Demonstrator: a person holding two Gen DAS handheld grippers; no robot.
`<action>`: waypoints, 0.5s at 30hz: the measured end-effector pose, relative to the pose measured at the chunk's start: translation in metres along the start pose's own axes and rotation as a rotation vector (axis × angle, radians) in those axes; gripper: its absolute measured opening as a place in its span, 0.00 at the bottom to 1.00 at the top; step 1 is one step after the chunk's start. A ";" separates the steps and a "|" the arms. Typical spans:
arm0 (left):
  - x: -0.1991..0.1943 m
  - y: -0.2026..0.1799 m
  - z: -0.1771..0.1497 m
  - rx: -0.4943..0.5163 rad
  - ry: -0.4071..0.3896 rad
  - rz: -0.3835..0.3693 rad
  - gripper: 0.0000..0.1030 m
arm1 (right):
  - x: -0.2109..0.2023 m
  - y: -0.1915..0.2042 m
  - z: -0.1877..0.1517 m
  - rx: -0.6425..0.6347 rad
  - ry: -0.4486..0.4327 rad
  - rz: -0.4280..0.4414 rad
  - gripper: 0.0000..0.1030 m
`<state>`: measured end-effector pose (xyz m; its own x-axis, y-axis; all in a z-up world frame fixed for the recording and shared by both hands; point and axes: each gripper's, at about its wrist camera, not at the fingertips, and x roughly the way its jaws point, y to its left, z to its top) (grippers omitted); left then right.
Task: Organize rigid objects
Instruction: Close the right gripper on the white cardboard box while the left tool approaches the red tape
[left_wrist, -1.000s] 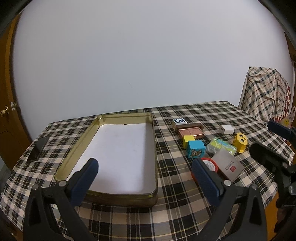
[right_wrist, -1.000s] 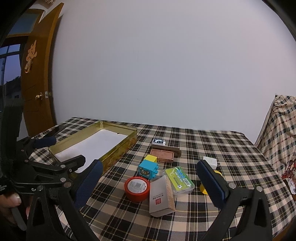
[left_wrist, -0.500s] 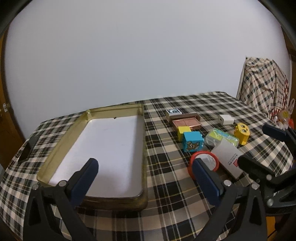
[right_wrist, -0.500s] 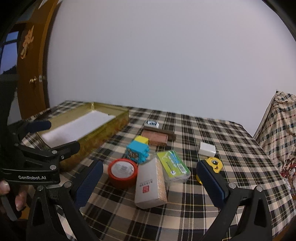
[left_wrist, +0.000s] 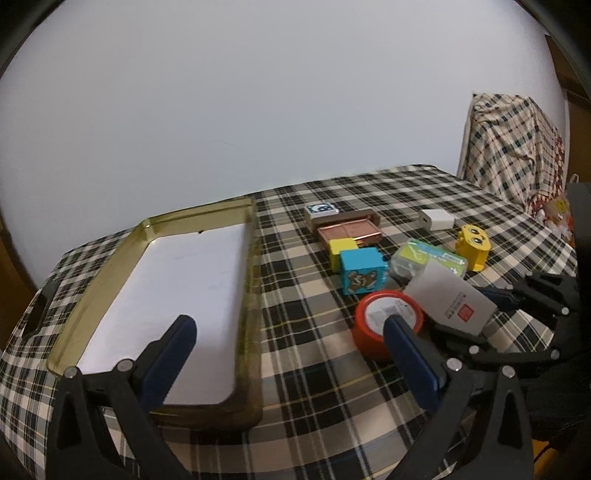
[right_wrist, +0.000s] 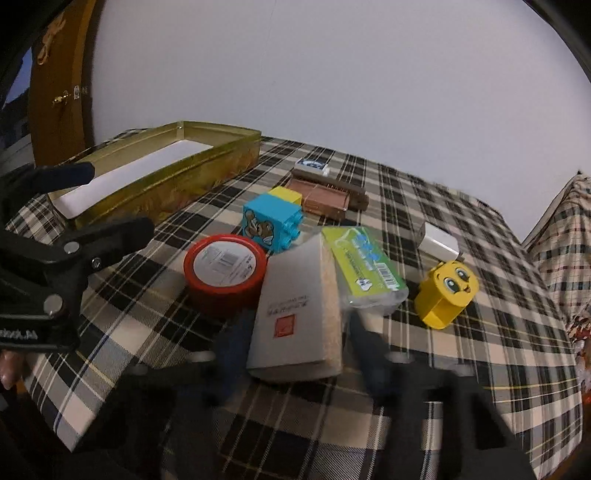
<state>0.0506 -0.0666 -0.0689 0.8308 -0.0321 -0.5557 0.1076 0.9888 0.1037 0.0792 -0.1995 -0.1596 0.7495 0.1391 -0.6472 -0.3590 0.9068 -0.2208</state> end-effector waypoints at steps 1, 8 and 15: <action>0.000 -0.002 0.000 0.007 0.000 -0.006 1.00 | -0.001 -0.001 -0.001 0.007 -0.002 0.007 0.47; 0.007 -0.019 0.006 0.057 0.015 -0.029 0.99 | -0.010 -0.013 -0.001 0.064 -0.048 0.016 0.47; 0.020 -0.041 0.008 0.112 0.068 -0.090 0.87 | -0.022 -0.039 -0.001 0.144 -0.145 0.036 0.47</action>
<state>0.0673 -0.1089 -0.0773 0.7769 -0.1060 -0.6207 0.2434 0.9597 0.1406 0.0759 -0.2385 -0.1373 0.8133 0.2191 -0.5391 -0.3117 0.9463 -0.0856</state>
